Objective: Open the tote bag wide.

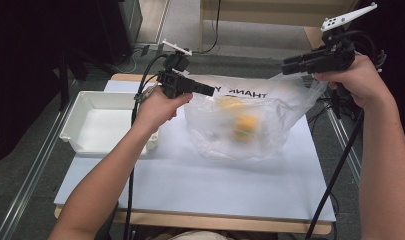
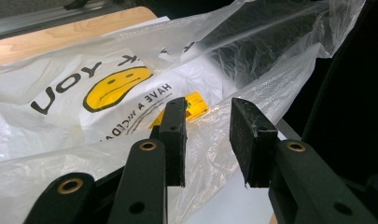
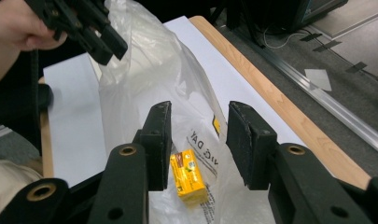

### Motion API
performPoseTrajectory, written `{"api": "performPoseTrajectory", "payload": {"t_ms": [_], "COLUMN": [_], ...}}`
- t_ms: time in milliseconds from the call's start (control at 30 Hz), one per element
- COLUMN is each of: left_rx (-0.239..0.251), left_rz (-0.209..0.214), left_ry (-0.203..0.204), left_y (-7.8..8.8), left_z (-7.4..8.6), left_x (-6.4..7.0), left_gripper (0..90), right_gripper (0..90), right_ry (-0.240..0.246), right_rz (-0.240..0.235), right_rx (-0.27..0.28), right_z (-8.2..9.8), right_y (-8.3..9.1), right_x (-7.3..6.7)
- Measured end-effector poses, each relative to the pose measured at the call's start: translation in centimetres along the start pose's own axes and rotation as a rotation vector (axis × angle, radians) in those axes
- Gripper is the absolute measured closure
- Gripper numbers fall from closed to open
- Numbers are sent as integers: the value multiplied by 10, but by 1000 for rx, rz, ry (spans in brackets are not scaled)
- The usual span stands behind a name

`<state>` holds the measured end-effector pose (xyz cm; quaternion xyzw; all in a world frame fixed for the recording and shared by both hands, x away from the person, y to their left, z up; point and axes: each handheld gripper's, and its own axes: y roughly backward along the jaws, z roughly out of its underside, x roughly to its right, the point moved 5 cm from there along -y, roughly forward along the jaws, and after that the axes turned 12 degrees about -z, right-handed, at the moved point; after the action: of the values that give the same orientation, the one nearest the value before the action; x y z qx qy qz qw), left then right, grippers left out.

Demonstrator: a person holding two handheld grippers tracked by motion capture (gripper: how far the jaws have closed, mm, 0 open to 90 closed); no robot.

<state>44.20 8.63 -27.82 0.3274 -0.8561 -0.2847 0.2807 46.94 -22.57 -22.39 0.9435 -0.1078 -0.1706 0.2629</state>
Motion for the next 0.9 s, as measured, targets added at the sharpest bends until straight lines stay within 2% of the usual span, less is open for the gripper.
{"api": "performPoseTrajectory", "payload": {"t_ms": [167,300,433,500,567,733,900], "left_rx": [24,40,28,18,2,-27,-51], "left_rz": [5,5,-6,-29,-34,-65,-70], "left_ry": [-13,-37,-24,-20,-12,-1,17], "left_y": [10,14,3,-6,-12,-24,-33], "left_z": [-8,-18,-21,-19,-16,-10,-7], "left_x": [7,16,14,10,6,-5,-13], "left_gripper": [679,690,700,701,702,694,678], "right_gripper": [601,638,657,659,653,616,614], "right_ry": [-17,13,26,9,-8,-68,-78], "right_rz": [-7,-25,-32,-29,-28,-23,-8], "right_rx": [6,22,19,-7,-34,-71,-96], "right_z": [-3,-14,-20,-17,-10,9,21], "right_y": [6,13,11,5,-2,-13,-21], "right_x": [-2,-10,-10,-5,0,11,13]}}
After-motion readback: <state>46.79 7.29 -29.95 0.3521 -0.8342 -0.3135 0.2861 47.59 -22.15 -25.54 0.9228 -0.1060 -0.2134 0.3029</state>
